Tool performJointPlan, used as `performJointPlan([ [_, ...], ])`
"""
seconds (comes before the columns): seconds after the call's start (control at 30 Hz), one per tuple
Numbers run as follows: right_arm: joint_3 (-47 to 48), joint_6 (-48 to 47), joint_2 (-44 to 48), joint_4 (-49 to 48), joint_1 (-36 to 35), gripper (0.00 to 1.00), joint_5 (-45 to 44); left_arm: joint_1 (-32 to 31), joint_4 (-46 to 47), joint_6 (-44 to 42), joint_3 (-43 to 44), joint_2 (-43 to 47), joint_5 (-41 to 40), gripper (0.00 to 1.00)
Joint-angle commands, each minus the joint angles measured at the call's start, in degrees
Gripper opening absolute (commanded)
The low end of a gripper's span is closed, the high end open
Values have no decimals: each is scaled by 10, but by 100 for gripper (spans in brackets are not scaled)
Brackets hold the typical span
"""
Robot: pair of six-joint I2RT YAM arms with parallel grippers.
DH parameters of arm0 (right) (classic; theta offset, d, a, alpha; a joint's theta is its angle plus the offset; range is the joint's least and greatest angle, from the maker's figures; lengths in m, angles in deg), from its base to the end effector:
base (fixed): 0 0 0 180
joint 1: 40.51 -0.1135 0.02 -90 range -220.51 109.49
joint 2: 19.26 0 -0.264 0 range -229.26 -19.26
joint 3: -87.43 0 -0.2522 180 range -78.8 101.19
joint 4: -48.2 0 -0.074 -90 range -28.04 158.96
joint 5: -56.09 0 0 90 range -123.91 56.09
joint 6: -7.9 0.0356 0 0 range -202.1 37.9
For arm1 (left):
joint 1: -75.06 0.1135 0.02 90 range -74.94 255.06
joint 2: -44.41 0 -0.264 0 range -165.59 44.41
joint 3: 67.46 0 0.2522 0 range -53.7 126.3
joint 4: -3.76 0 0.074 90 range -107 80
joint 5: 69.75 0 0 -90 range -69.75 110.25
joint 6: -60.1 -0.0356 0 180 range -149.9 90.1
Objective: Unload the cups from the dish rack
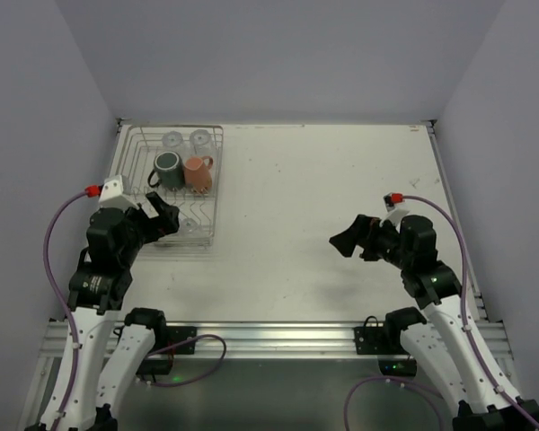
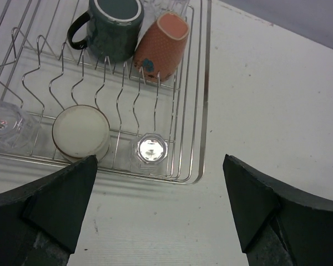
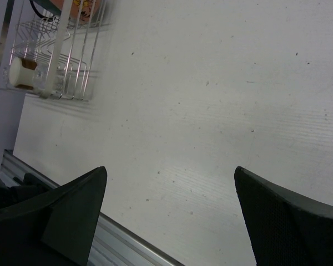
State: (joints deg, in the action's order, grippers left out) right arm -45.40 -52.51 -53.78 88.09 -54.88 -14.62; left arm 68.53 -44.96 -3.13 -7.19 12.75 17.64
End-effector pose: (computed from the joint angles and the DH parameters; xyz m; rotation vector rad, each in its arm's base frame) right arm 0.1368 0.0472 0.2691 0.0626 2.1176 0.8131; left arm 0.1190 -0.0120 0.3352 -0.3706 1.9010 -0.3455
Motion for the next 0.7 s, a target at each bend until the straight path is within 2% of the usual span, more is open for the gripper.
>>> performJointPlan([
  [0.0,17,-7,-7,-9,-2,99,15,-2,-45,-16,32,-44,-38,100],
  [0.17,24,-3,-13,-20,-3,99,24,-2,-94,-35,71,-147,-63,92],
  [0.3,27,-5,-27,-23,-3,99,25,-2,-72,-46,65,-163,-48,87],
  [0.47,27,-5,-40,-35,-3,99,29,-3,-67,-60,82,-226,-33,81],
  [0.6,25,-5,-51,-41,-4,99,28,-9,-49,-66,92,-257,-17,72],
  [0.67,25,-5,-58,-45,-3,99,28,-21,-47,-70,103,-285,-13,72],
])
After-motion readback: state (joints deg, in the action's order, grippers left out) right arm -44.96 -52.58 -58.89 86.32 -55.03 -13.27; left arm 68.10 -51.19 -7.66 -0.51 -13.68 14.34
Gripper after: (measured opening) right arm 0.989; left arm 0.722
